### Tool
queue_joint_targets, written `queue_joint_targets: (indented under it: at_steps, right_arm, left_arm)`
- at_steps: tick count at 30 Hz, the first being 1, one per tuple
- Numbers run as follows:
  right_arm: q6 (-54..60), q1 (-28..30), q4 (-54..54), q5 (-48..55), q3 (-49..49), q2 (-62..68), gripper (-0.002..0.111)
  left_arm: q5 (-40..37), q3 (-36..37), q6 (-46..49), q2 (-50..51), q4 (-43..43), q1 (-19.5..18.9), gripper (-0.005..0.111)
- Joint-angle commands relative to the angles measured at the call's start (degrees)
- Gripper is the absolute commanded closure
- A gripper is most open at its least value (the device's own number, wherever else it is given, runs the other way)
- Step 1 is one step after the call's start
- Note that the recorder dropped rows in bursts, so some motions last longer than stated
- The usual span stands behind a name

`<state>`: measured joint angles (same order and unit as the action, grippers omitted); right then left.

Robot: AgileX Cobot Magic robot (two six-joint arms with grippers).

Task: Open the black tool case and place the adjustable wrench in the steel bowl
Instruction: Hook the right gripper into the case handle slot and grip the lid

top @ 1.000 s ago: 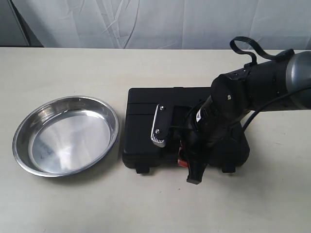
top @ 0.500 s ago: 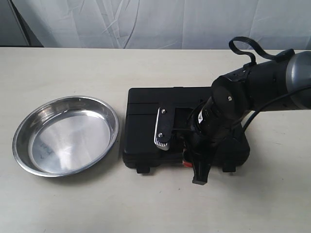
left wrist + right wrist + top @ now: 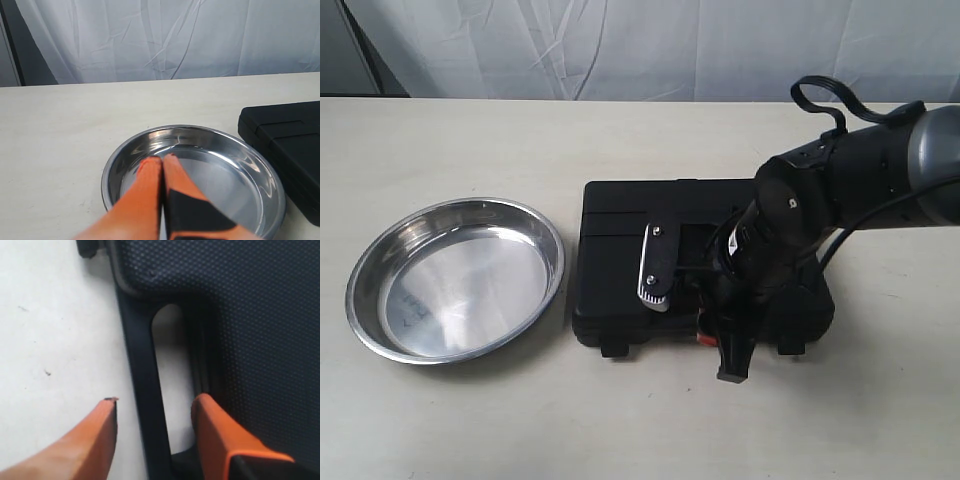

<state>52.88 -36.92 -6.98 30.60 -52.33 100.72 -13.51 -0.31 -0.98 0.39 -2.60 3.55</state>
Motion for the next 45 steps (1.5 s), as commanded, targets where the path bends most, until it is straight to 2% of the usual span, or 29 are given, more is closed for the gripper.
queue_joint_targets:
  at_steps: [1, 35, 37, 42, 45]
  right_arm:
    - [0.4, 0.1, 0.3, 0.9, 0.2, 1.2, 0.061]
    - [0.4, 0.1, 0.2, 0.7, 0.1, 1.7, 0.061]
    - [0.4, 0.1, 0.2, 0.7, 0.1, 1.7, 0.069]
    - [0.4, 0.1, 0.2, 0.7, 0.1, 1.7, 0.1]
    - [0.4, 0.1, 0.2, 0.7, 0.1, 1.7, 0.107]
  left_arm:
    - [-0.1, 0.3, 0.1, -0.4, 0.0, 0.0, 0.107]
    - [-0.1, 0.3, 0.1, -0.4, 0.0, 0.0, 0.107]
    - [-0.1, 0.3, 0.1, -0.4, 0.0, 0.0, 0.107]
    - [-0.1, 0.3, 0.1, -0.4, 0.0, 0.0, 0.107]
    - [-0.1, 0.3, 0.1, -0.4, 0.0, 0.0, 0.107]
